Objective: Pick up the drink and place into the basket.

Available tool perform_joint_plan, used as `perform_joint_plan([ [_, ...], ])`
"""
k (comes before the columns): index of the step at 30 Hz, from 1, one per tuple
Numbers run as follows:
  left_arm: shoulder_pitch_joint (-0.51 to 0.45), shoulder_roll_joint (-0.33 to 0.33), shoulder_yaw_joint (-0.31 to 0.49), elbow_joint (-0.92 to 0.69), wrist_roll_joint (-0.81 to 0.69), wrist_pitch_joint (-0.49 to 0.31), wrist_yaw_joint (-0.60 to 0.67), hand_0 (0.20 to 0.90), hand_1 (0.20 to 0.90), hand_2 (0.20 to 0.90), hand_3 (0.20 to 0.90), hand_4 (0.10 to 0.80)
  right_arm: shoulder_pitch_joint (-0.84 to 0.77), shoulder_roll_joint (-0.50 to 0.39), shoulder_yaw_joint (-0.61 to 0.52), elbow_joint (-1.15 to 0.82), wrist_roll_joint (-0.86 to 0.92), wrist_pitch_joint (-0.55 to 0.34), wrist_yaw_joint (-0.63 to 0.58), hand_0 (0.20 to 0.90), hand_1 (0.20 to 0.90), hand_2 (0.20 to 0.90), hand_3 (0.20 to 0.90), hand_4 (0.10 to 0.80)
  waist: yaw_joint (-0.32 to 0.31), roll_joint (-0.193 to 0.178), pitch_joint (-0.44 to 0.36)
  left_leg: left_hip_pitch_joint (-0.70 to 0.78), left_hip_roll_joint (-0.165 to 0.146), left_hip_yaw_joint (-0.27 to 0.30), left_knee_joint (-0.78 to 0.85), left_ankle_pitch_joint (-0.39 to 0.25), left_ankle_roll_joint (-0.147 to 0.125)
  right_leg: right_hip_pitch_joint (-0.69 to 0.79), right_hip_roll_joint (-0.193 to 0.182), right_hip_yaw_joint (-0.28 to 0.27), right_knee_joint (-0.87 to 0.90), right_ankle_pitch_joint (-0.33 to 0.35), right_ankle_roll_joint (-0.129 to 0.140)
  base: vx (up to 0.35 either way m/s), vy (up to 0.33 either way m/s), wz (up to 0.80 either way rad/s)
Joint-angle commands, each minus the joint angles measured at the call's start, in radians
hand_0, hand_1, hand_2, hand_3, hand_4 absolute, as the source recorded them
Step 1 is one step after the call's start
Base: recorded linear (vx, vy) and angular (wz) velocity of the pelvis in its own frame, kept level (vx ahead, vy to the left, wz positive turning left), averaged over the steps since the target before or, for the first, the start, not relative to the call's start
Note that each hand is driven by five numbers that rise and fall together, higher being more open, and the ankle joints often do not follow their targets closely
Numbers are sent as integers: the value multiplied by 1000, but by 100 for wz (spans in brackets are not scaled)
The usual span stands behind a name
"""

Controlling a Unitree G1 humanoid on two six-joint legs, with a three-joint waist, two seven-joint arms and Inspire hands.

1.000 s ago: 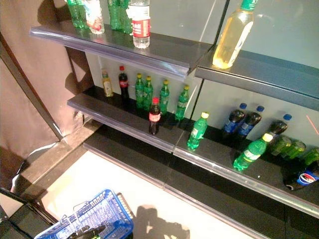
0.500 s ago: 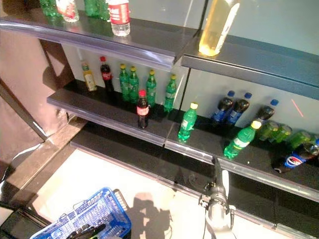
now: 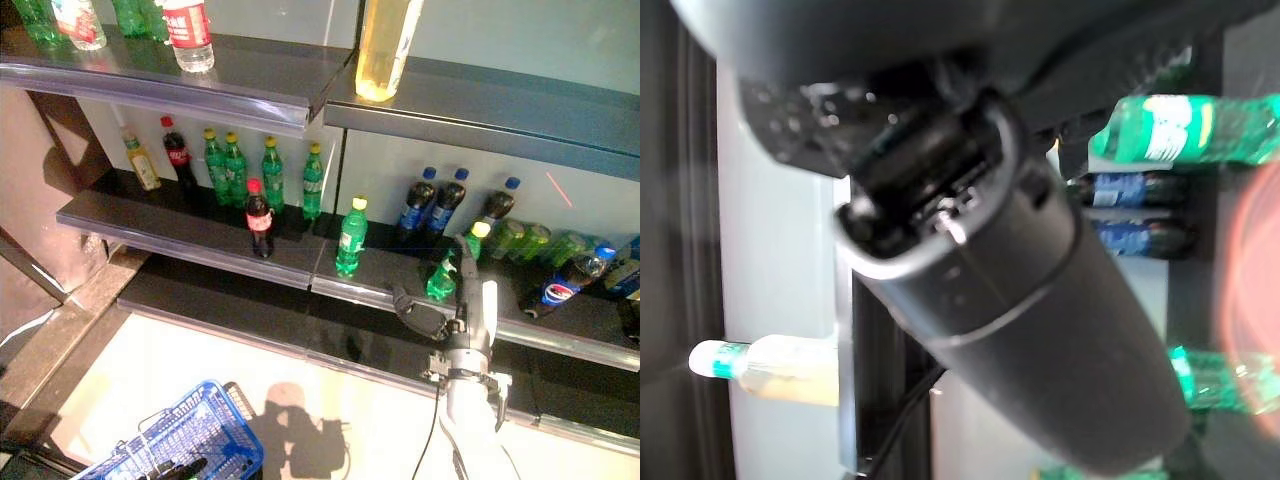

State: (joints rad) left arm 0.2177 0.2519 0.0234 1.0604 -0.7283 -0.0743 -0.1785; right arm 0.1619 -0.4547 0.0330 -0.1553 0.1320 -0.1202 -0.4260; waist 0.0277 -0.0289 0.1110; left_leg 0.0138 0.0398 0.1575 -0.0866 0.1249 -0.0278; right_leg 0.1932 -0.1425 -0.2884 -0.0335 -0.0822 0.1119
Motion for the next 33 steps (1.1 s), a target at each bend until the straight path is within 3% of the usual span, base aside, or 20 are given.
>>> perform_joint_plan([
  [1, -52, -82, -51, -16, -19, -37, -105, 300, 300, 300, 200, 100, -129, -93, -44, -139, 68, -81, -32, 900, 900, 900, 900, 800, 44, 30, -2, 57, 64, -11, 58, -112, -59, -99, -34, -32, 57, 79, 0, 60, 0, 0],
  [11, -61, -76, -114, -32, -45, -45, -115, 300, 300, 300, 200, 100, -224, -136, 11, -135, 146, -78, -83, 900, 900, 900, 900, 800, 69, 45, 70, -24, 53, -65, 177, -130, -53, -181, -45, -44, 182, 47, -23, 45, 39, 2],
  [19, -73, -54, -167, -87, -104, -50, -119, 300, 300, 300, 200, 100, -274, -139, 41, -121, 151, -78, -218, 900, 900, 900, 900, 800, 73, 60, 153, -87, 23, -89, 245, -138, -35, -243, -63, -34, 262, 30, -26, 12, 42, 8],
  [33, -114, -13, -240, -197, -180, -50, -100, 300, 300, 300, 200, 100, -455, -156, 83, -41, 186, -29, -399, 900, 900, 900, 900, 800, 85, 77, 293, -231, -2, -119, 422, -165, -12, -358, -94, -7, 431, 0, -45, -13, 11, 1],
])
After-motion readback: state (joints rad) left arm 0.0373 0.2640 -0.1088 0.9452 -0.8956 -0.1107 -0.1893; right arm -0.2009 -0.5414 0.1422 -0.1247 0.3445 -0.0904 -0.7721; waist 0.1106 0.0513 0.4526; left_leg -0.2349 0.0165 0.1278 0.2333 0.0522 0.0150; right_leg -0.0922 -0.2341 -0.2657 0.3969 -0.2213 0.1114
